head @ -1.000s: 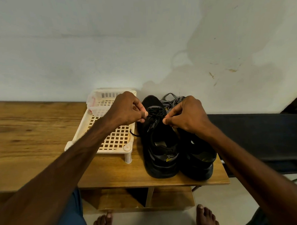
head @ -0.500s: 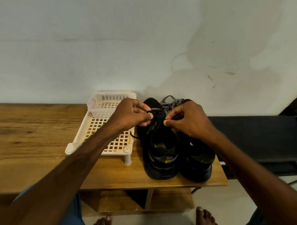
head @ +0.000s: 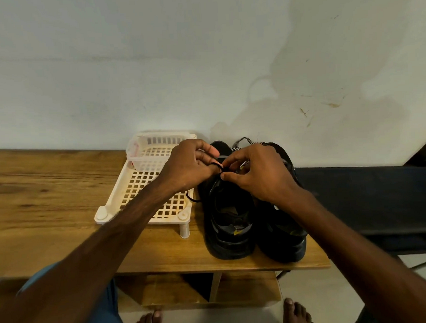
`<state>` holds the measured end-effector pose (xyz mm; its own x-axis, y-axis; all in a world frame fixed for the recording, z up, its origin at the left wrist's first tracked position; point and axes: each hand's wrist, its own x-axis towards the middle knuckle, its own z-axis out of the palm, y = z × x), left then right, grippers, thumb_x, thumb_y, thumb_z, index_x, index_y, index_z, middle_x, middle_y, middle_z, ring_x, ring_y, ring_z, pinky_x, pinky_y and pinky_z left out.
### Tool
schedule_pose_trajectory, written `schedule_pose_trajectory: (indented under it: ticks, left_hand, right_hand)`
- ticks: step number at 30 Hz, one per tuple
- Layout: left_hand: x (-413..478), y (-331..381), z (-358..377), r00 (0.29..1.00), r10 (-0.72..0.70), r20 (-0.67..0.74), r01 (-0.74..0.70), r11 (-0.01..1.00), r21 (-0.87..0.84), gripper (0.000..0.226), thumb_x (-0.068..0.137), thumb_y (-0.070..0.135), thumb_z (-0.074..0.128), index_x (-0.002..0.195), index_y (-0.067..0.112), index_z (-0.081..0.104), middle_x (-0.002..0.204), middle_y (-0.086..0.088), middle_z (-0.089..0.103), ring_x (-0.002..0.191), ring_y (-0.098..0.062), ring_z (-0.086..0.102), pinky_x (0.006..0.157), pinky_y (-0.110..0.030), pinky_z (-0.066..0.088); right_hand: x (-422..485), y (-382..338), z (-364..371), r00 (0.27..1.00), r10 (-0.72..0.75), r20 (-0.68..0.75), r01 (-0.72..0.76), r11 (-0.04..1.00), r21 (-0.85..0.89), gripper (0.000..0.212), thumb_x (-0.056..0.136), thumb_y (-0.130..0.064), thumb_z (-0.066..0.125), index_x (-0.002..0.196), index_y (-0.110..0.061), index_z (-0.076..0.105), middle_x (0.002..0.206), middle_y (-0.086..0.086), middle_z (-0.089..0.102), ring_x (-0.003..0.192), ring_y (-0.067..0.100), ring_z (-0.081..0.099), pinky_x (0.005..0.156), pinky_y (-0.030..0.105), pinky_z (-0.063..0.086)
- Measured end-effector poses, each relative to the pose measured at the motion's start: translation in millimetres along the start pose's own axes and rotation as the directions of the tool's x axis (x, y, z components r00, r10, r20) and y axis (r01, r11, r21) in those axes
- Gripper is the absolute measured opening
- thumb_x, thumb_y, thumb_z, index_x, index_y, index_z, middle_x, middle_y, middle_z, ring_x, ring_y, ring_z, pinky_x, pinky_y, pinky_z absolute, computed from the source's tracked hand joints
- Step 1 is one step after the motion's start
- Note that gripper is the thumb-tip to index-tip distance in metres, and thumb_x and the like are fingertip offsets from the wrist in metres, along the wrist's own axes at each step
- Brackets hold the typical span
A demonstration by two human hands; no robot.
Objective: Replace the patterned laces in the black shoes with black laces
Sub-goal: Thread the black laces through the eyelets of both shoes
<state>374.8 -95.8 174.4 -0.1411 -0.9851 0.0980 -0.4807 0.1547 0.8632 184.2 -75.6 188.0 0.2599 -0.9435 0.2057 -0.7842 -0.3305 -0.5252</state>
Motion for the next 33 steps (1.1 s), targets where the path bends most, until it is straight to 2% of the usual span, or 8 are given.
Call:
schedule_pose_trajectory:
  ticks: [4,7,12,18,22,25,30,33]
  left_hand:
    - [-1.1,1.6,0.8,0.997,0.08,0.011,-0.08,0.994,0.073,0.029,0.078,0.009,0.083,0.102,0.018,0.07,0.081,0.004,0.076,0.066,-0.007,0.071,0.064,-0.019,0.057]
    - [-1.3,-0.1,-2.5,0.987,0.155,-0.029,-0.149,0.977,0.152,0.024,0.078,0.007,0.08,0.098,0.017,0.07,0.08,0.005,0.073,0.056,-0.001,0.063,0.056,-0.012,0.048]
    - [-0.3,-6.0,-11.2,0.942,0.315,-0.117,-0.261,0.905,0.336,0.022,0.077,0.013,0.077,0.096,0.018,0.07,0.08,0.012,0.068,0.066,0.002,0.061,0.063,-0.013,0.048]
    - [-7.3,-4.6,4.5,0.991,-0.008,0.132,-0.006,0.994,0.108,0.021,0.089,0.028,0.078,0.108,0.022,0.073,0.099,0.004,0.072,0.07,-0.014,0.074,0.063,-0.029,0.062]
    - [-5.2,-1.4,1.0,0.987,0.105,0.124,-0.119,0.987,0.111,0.015,0.087,0.021,0.079,0.102,0.021,0.079,0.088,0.005,0.076,0.062,-0.007,0.071,0.059,-0.02,0.057]
    - [-4.4,-2.3,-2.4,0.977,0.207,0.056,-0.214,0.956,0.201,0.012,0.08,0.021,0.085,0.092,0.023,0.083,0.082,0.012,0.076,0.073,0.003,0.07,0.068,-0.011,0.053]
    - [3.2,-14.2,-12.7,0.954,0.254,-0.161,-0.181,0.911,0.37,0.01,0.079,0.018,0.08,0.084,0.026,0.081,0.078,0.012,0.073,0.071,0.001,0.065,0.065,-0.009,0.043]
    - [2.6,-16.9,-13.6,0.976,0.208,-0.061,-0.172,0.914,0.367,0.018,0.08,0.022,0.082,0.098,0.027,0.079,0.09,0.011,0.074,0.077,0.004,0.062,0.068,-0.014,0.045]
  right_hand:
    - [-2.9,1.1,-1.0,1.0,-0.008,-0.022,0.007,1.0,-0.011,0.022,0.084,-0.039,0.082,0.104,-0.03,0.081,0.092,-0.013,0.077,0.073,-0.005,0.065,0.069,0.019,0.057]
    - [-3.1,4.1,-1.6,1.0,0.019,-0.024,-0.018,1.0,0.015,0.017,0.084,-0.037,0.083,0.099,-0.029,0.082,0.087,-0.014,0.076,0.074,-0.002,0.067,0.071,0.025,0.061]
    - [-0.5,7.5,-1.6,0.999,0.05,-0.021,-0.048,0.997,0.068,0.013,0.083,-0.033,0.084,0.094,-0.026,0.083,0.083,-0.013,0.075,0.073,-0.002,0.068,0.073,0.025,0.061]
    - [-2.6,10.0,-0.5,1.0,0.017,-0.016,-0.016,0.997,0.072,0.012,0.085,-0.03,0.083,0.097,-0.028,0.082,0.083,-0.016,0.074,0.071,-0.009,0.067,0.061,0.006,0.05]
    - [-5.1,11.8,0.0,1.0,0.006,-0.026,-0.003,0.996,0.087,0.012,0.084,-0.029,0.083,0.097,-0.029,0.082,0.083,-0.015,0.075,0.072,-0.007,0.068,0.063,0.007,0.051]
    - [-4.6,12.1,0.9,1.0,0.016,-0.024,-0.013,0.995,0.094,0.013,0.084,-0.029,0.083,0.097,-0.028,0.082,0.084,-0.015,0.075,0.073,-0.005,0.068,0.065,0.009,0.053]
    - [-3.7,11.9,-0.3,0.999,0.044,-0.004,-0.044,0.995,0.095,0.016,0.085,-0.029,0.083,0.1,-0.025,0.081,0.089,-0.014,0.075,0.075,-0.005,0.068,0.065,0.008,0.052]
    - [-3.9,11.1,-0.3,0.999,0.041,-0.006,-0.04,0.995,0.095,0.016,0.085,-0.029,0.083,0.1,-0.025,0.081,0.09,-0.012,0.076,0.076,-0.003,0.069,0.067,0.01,0.054]
